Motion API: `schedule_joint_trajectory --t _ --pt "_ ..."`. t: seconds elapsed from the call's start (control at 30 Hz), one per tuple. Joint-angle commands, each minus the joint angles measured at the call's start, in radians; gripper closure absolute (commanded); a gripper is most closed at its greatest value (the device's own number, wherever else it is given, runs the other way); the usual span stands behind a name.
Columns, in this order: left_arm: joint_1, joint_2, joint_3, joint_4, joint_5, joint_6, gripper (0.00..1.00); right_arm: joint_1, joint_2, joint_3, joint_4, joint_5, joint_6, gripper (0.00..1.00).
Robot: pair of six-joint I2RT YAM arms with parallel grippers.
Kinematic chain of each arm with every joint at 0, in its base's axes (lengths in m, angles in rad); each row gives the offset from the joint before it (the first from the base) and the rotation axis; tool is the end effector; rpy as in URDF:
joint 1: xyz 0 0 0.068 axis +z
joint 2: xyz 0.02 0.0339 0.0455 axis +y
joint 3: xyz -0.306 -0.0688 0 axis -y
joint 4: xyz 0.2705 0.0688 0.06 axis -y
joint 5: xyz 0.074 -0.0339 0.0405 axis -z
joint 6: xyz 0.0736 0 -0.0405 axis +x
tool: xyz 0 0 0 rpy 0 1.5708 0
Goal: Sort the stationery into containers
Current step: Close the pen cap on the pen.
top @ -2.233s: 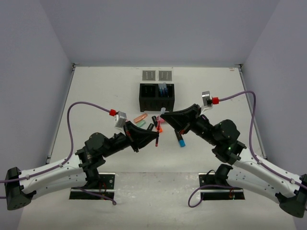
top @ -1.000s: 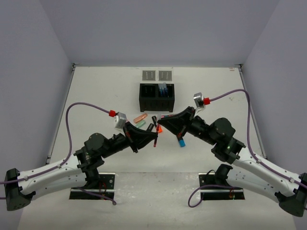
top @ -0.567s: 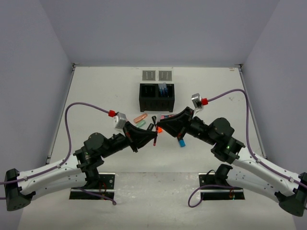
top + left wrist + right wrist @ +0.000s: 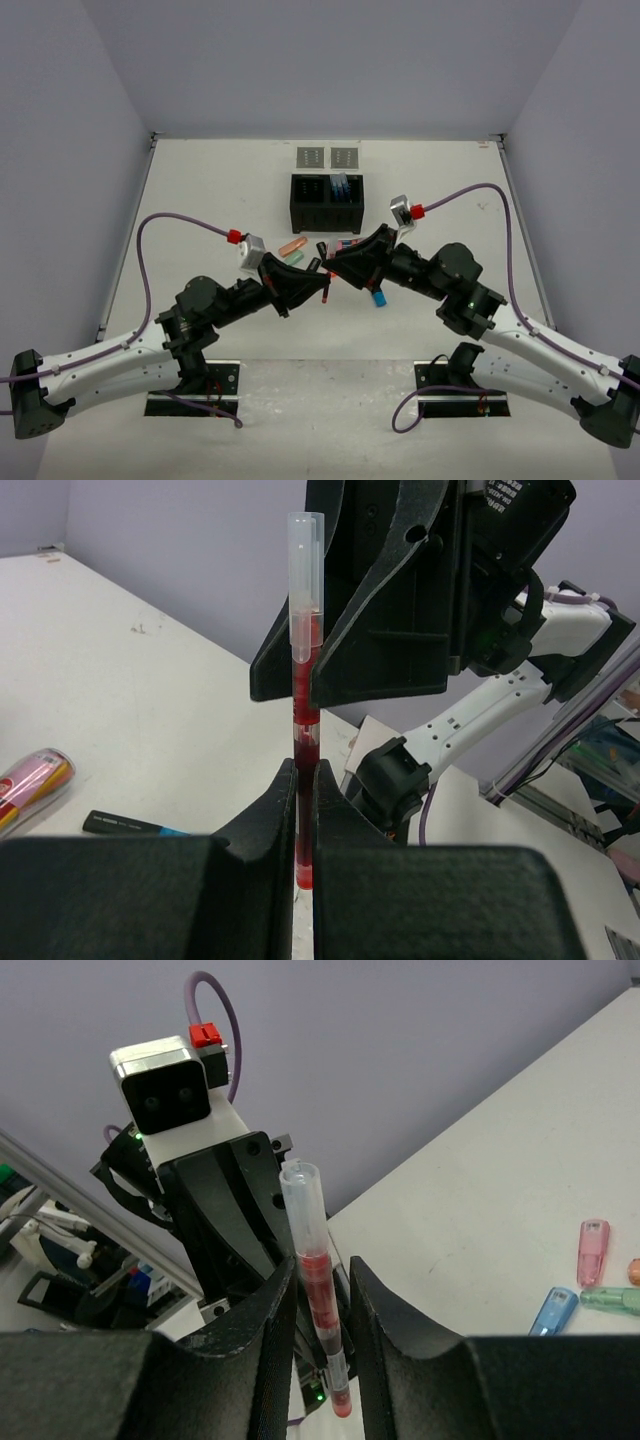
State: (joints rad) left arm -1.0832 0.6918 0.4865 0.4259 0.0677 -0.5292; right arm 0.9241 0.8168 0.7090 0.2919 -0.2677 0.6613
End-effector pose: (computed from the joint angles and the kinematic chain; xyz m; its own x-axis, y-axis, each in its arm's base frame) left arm 0.0918 -0.1837 0.3446 -0.3721 -0.3734 -0.8498 0.8393 0.2556 -0.4798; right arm 0.1221 0.1940 0.3936 -0.4819 0.3447 -0.8056 -0.7988 0.2051 0.5656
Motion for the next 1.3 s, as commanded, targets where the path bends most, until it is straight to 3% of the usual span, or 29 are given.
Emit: schedule_joint_trajectory --t 0.0,0.13,0.3,0.4,0.57,0.7,0.77,1.27 --pt "0.000 -0.009 0.060 0.040 0.004 0.044 1.00 0.009 0.013 0.033 0.015 -0.047 -0.020 0.71" --pt "0.000 -0.012 0.072 0.032 0.004 0.051 1.00 0.010 0.015 0.035 0.015 -0.047 -0.021 0.73" --pt "0.000 -0.013 0.075 0.030 -0.003 0.048 1.00 0.011 0.010 0.046 0.012 -0.048 -0.029 0.97" --pt "0.000 -0.015 0.075 0.028 -0.010 0.048 1.00 0.012 0.007 0.051 0.015 -0.047 -0.033 1.00" --pt "0.000 0.004 0.081 0.014 -0.008 0.049 0.98 0.012 -0.002 0.078 0.000 -0.028 -0.063 1.00" --pt "0.000 0.025 0.079 0.007 -0.002 0.052 0.73 0.012 -0.001 0.130 -0.044 -0.025 -0.106 1.00" --pt "0.000 0.030 0.076 0.007 0.001 0.052 0.67 0.012 0.001 0.149 -0.065 -0.028 -0.119 1.00" --pt "0.000 0.042 0.106 0.042 0.065 0.075 0.67 0.024 0.036 0.189 -0.094 -0.083 -0.136 1.00"
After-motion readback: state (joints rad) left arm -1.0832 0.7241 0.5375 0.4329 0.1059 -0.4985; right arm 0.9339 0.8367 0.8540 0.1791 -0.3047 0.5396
